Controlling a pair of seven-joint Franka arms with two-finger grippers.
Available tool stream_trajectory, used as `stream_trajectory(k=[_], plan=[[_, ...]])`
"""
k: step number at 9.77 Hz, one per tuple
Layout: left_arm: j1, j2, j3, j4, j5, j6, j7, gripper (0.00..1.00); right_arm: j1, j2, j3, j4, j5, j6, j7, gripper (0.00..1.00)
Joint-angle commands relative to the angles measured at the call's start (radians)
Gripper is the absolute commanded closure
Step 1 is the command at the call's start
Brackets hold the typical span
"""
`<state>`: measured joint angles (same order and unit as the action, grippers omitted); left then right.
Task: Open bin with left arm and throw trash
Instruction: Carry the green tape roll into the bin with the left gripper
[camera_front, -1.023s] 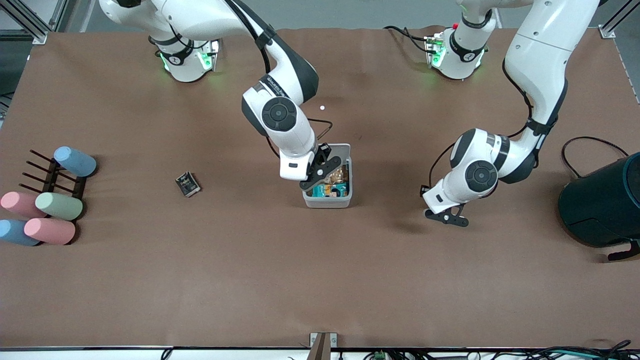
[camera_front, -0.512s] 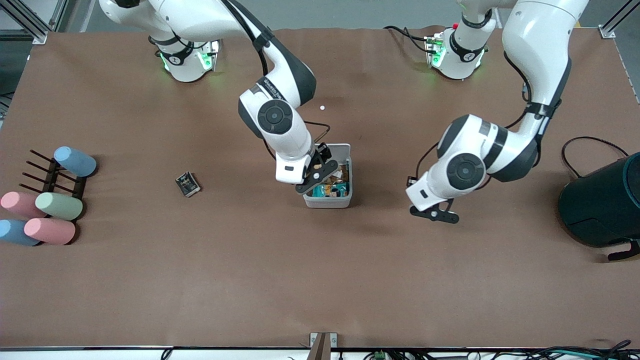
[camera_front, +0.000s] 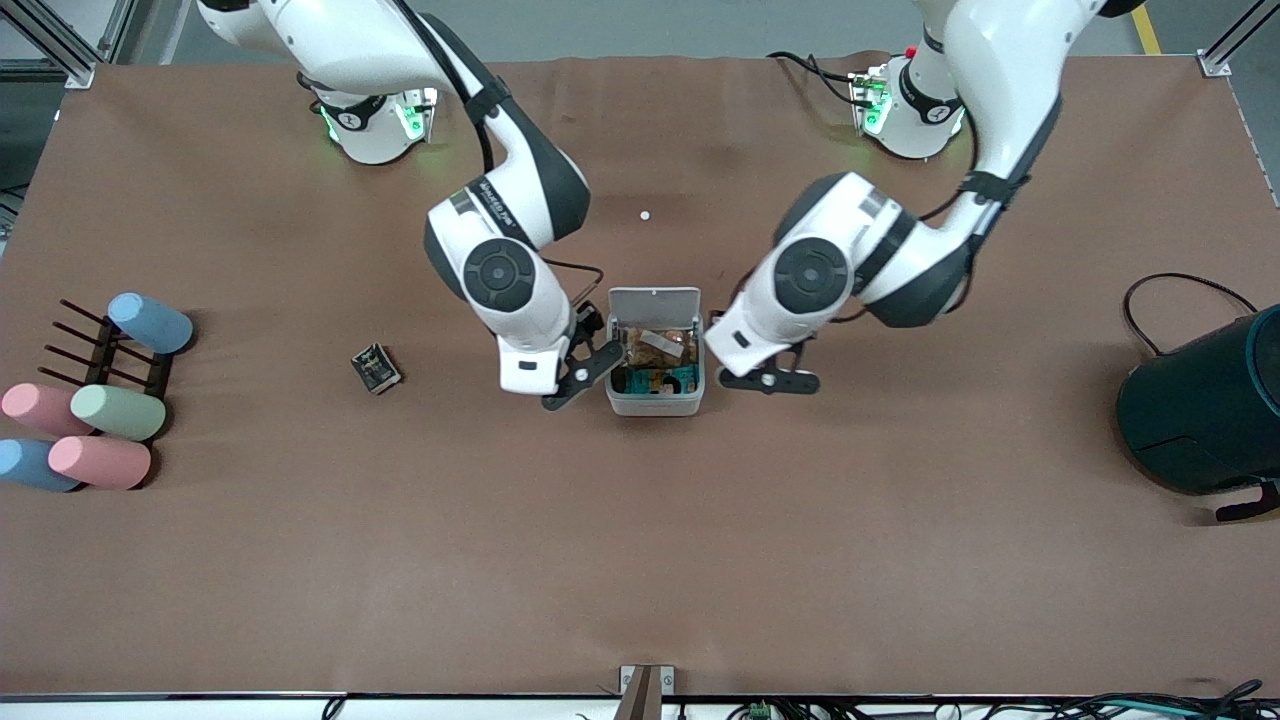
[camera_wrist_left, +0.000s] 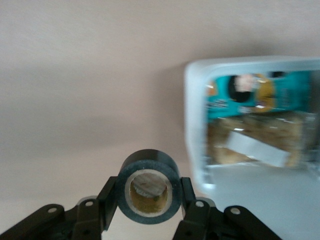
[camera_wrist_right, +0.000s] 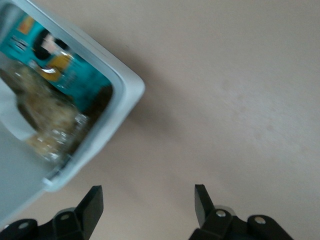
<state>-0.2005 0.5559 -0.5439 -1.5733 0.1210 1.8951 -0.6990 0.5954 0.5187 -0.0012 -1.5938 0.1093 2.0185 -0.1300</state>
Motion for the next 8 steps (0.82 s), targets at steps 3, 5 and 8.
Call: stream_trajectory(k=[3,5,8], plan=[[-0.085,0.116,-0.004,0.133,-0.011,-0.019,-0.152,1.00,-0.022,-0.144,0.009,-0.265,-0.106,0.107,-0.011,0.16],[-0.103,0.124,-0.002,0.142,-0.011,-0.018,-0.180,1.00,-0.045,-0.175,0.009,-0.351,-0.109,0.184,-0.014,0.13],[-0.108,0.159,0.001,0.202,-0.004,-0.002,-0.162,0.98,-0.119,-0.195,0.009,-0.420,-0.120,0.207,-0.118,0.10]])
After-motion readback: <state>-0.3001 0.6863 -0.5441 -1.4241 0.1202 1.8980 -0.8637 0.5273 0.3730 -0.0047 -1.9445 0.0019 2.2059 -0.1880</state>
